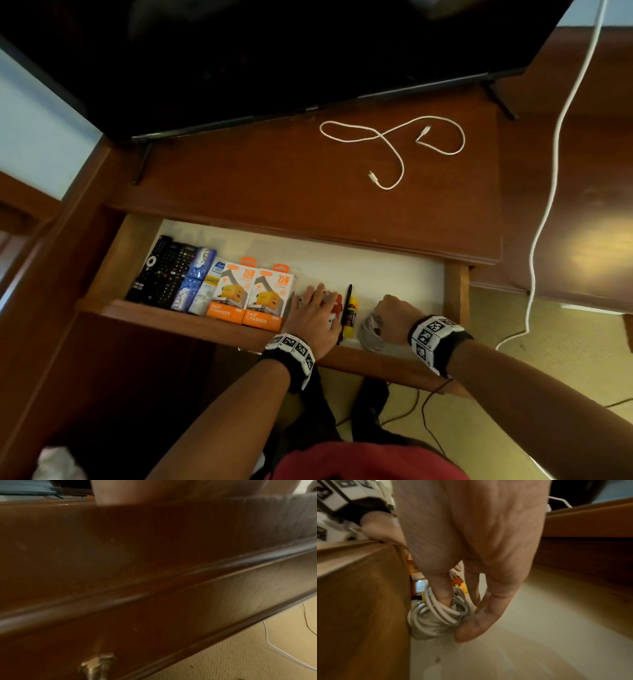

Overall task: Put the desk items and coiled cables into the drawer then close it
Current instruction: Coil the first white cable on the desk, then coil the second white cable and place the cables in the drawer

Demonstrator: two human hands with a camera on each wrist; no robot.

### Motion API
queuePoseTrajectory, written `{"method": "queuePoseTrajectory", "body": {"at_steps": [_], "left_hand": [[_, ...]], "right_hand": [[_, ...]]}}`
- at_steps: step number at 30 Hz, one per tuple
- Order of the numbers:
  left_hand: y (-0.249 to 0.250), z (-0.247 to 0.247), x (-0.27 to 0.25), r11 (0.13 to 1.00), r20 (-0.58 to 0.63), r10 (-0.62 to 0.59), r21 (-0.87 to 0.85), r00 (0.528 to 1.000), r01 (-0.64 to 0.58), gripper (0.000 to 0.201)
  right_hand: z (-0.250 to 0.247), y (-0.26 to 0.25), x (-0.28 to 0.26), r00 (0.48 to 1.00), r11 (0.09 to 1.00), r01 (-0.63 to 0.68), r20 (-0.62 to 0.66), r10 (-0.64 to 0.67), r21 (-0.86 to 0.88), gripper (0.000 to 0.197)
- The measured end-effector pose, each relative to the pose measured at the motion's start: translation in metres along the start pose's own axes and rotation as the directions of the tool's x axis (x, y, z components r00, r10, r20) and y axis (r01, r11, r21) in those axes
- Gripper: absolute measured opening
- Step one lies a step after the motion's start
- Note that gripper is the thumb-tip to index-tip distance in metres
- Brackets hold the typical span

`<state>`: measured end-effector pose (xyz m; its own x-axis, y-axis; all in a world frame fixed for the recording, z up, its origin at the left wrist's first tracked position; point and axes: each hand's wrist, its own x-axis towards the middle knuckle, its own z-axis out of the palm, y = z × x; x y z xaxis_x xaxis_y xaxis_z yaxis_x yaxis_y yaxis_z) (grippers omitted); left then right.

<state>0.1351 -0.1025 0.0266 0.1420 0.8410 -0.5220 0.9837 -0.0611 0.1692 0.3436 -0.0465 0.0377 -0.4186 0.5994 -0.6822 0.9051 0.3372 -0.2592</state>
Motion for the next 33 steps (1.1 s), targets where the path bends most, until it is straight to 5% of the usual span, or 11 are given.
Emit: {"method": "queuePoseTrajectory", "body": {"at_steps": [3, 11, 19, 22, 26, 27, 29, 33], "left_hand": [[0.000, 0.001, 0.000, 1.000, -0.018, 0.002, -0.005, 1.000, -0.003, 0.068], [-0.002, 0.003, 0.001, 1.000, -0.045, 0.015, -0.016, 0.999, -0.015, 0.067], [-0.001, 0.000, -0.002, 1.000, -0.050, 0.014, -0.027, 0.999, -0.016, 0.067], [0.001, -0.001, -0.003, 0.999, -0.071, 0.002, -0.052, 0.997, -0.006, 0.064], [0.001, -0.001, -0.003, 0.998, -0.065, 0.000, -0.066, 0.998, -0.004, 0.063], [0.001, -0.001, -0.002, 0.998, -0.067, 0.005, -0.062, 0.998, -0.009, 0.063], [0.001, 0.000, -0.001, 0.999, -0.080, 0.013, -0.049, 0.997, -0.017, 0.062], [0.000, 0.002, -0.001, 0.999, -0.111, 0.019, -0.025, 0.994, -0.022, 0.060]], "right_hand": [[0.006, -0.007, -0.001, 0.995, 0.996, 0.054, -0.079, -0.060, -0.072, 0.020], [0.006, -0.013, -0.017, 0.996, 0.996, 0.090, 0.000, -0.090, -0.030, 0.018], [-0.028, -0.013, -0.030, 0.981, 0.998, 0.034, -0.190, -0.045, -0.059, 0.024], [-0.077, -0.003, -0.024, 0.895, 0.998, 0.032, -0.445, -0.003, 0.058, 0.029], [-0.155, 0.009, -0.009, 0.628, 0.979, 0.069, -0.771, 0.107, 0.192, 0.032], [-0.170, 0.011, -0.002, 0.643, 0.984, 0.043, -0.759, 0.105, 0.172, 0.042], [-0.191, 0.017, 0.014, 0.752, 0.992, -0.054, -0.649, 0.117, 0.117, 0.056], [-0.197, 0.034, 0.041, 0.846, 0.990, -0.119, -0.513, 0.144, 0.081, 0.043]]}}
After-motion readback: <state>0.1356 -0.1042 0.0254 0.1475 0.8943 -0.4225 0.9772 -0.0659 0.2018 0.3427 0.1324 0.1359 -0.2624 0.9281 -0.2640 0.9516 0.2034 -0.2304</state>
